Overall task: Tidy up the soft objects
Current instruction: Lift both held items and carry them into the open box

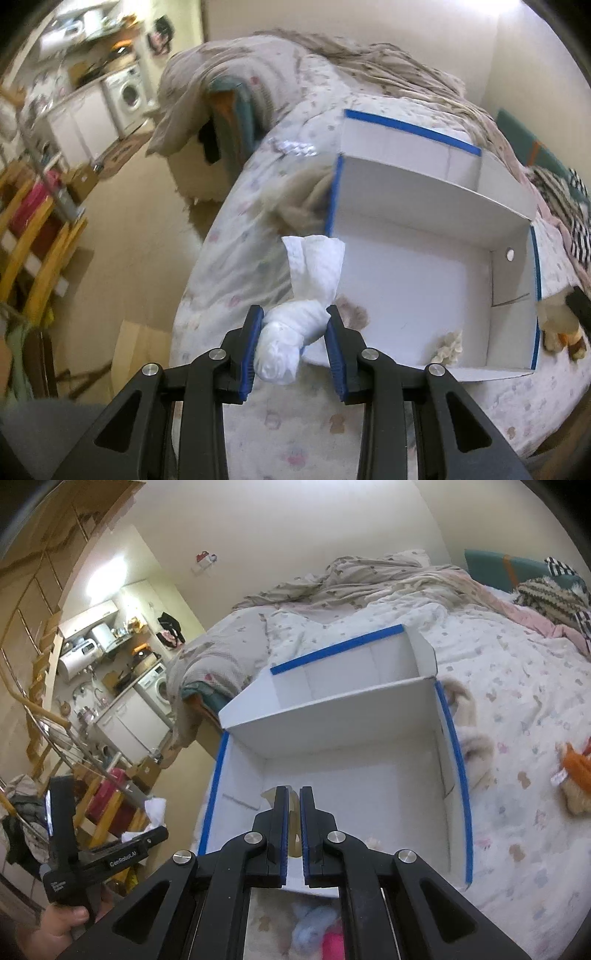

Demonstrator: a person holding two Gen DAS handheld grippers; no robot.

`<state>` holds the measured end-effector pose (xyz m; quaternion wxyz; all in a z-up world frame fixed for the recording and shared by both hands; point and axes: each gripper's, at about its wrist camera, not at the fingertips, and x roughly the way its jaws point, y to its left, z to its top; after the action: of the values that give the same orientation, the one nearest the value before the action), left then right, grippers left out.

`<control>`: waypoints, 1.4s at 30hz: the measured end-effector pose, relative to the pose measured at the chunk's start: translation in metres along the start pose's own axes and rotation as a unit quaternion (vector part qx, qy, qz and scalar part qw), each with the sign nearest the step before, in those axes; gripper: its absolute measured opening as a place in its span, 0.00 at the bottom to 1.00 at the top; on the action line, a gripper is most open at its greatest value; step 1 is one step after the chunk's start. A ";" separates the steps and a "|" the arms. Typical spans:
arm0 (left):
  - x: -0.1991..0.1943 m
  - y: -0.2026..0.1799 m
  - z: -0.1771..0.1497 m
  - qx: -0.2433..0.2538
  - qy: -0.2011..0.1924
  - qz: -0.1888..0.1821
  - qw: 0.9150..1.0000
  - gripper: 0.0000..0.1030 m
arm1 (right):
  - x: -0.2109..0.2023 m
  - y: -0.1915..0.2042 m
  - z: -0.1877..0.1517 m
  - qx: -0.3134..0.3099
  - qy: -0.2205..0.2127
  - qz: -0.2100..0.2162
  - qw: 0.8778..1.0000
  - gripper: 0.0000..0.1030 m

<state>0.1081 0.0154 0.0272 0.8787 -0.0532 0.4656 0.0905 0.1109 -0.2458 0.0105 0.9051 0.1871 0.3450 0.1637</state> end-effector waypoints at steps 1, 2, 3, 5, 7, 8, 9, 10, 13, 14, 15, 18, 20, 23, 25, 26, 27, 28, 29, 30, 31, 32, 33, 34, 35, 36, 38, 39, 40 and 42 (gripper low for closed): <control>0.005 -0.004 0.003 0.007 -0.002 0.000 1.000 0.29 | 0.002 -0.001 0.004 -0.003 0.001 -0.003 1.000 0.07; 0.006 -0.012 0.008 0.019 -0.007 -0.002 1.000 0.29 | 0.006 -0.003 0.007 -0.005 0.002 -0.007 1.000 0.07; 0.007 -0.018 0.010 0.032 -0.011 -0.002 0.999 0.29 | 0.009 -0.006 0.011 -0.004 0.005 -0.010 1.000 0.07; 0.007 -0.030 0.015 0.061 -0.023 -0.003 0.998 0.29 | 0.016 -0.010 0.018 0.002 0.009 -0.011 1.000 0.07; 0.009 -0.038 0.020 0.073 -0.029 -0.003 0.997 0.29 | 0.023 -0.012 0.025 0.003 0.012 -0.014 1.000 0.07; 0.011 -0.042 0.023 0.077 -0.029 -0.003 0.997 0.29 | 0.026 -0.013 0.027 0.003 0.013 -0.016 1.000 0.07; 0.014 -0.047 0.025 0.082 -0.028 -0.004 0.996 0.29 | 0.029 -0.014 0.030 0.003 0.014 -0.017 1.000 0.07; 0.016 -0.051 0.027 0.085 -0.027 -0.004 0.996 0.29 | 0.033 -0.015 0.031 0.003 0.015 -0.017 1.000 0.07; 0.028 -0.067 0.032 0.103 -0.018 -0.010 0.994 0.29 | 0.046 -0.019 0.031 0.005 0.022 -0.021 1.000 0.07; 0.034 -0.073 0.033 0.113 -0.011 -0.012 0.993 0.29 | 0.049 -0.020 0.029 0.007 0.025 -0.022 0.999 0.07; 0.040 -0.078 0.033 0.119 -0.005 -0.011 0.993 0.29 | 0.054 -0.023 0.026 0.010 0.030 -0.023 0.999 0.07; 0.058 -0.089 0.033 0.126 0.006 -0.017 0.992 0.29 | 0.066 -0.029 0.019 0.015 0.046 -0.030 0.998 0.07; 0.069 -0.094 0.033 0.126 0.011 -0.018 0.992 0.29 | 0.072 -0.030 0.016 0.015 0.054 -0.032 0.998 0.07; 0.086 -0.099 0.028 0.133 0.016 -0.017 0.991 0.29 | 0.080 -0.029 0.012 0.002 0.066 -0.039 0.997 0.07; 0.095 -0.101 0.025 0.137 0.016 -0.017 0.990 0.29 | 0.086 -0.029 0.008 -0.003 0.072 -0.045 0.996 0.07; 0.100 -0.101 0.023 0.139 0.016 -0.015 0.990 0.29 | 0.087 -0.029 0.007 -0.002 0.075 -0.046 0.996 0.07; 0.103 -0.101 0.021 0.140 0.018 -0.012 0.990 0.29 | 0.091 -0.030 0.005 0.001 0.081 -0.045 0.996 0.07; 0.107 -0.101 0.020 0.139 0.022 -0.011 0.990 0.29 | 0.094 -0.031 0.004 0.003 0.086 -0.045 0.995 0.07; 0.111 -0.101 0.019 0.135 0.030 -0.014 0.990 0.29 | 0.097 -0.030 0.002 0.003 0.092 -0.047 0.995 0.07; 0.114 -0.100 0.019 0.129 0.037 -0.019 0.991 0.29 | 0.099 -0.029 0.001 -0.002 0.098 -0.052 0.994 0.07; 0.115 -0.099 0.019 0.125 0.039 -0.022 0.991 0.29 | 0.102 -0.027 0.000 -0.008 0.103 -0.057 0.993 0.07; 0.116 -0.099 0.019 0.124 0.038 -0.021 0.991 0.29 | 0.103 -0.026 -0.001 -0.013 0.107 -0.058 0.992 0.07; 0.116 -0.099 0.018 0.125 0.037 -0.020 0.991 0.29 | 0.105 -0.025 -0.001 -0.016 0.110 -0.058 0.992 0.07; 0.117 -0.100 0.017 0.126 0.039 -0.022 0.991 0.29 | 0.107 -0.024 -0.002 -0.017 0.112 -0.059 0.992 0.07; 0.118 -0.101 0.016 0.127 0.043 -0.027 0.991 0.29 | 0.109 -0.025 -0.002 -0.018 0.115 -0.061 0.991 0.08; 0.119 -0.102 0.015 0.129 0.046 -0.031 0.990 0.29 | 0.111 -0.026 -0.003 -0.018 0.119 -0.063 0.991 0.08; 0.120 -0.104 0.015 0.132 0.046 -0.032 0.990 0.29 | 0.115 -0.029 -0.005 -0.016 0.127 -0.069 0.989 0.08; 0.120 -0.105 0.016 0.132 0.046 -0.031 0.990 0.29 | 0.117 -0.030 -0.006 -0.015 0.131 -0.072 0.989 0.08; 0.120 -0.105 0.016 0.132 0.047 -0.031 0.990 0.29 | 0.119 -0.031 -0.007 -0.014 0.134 -0.075 0.988 0.08; 0.122 -0.105 0.016 0.131 0.052 -0.030 0.990 0.29 | 0.121 -0.033 -0.008 -0.016 0.140 -0.081 0.987 0.08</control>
<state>0.2105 -0.0711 -0.0640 0.8549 0.0436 0.5169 -0.0005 0.1968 -0.2217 -0.0782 0.8611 0.1196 0.4794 0.1201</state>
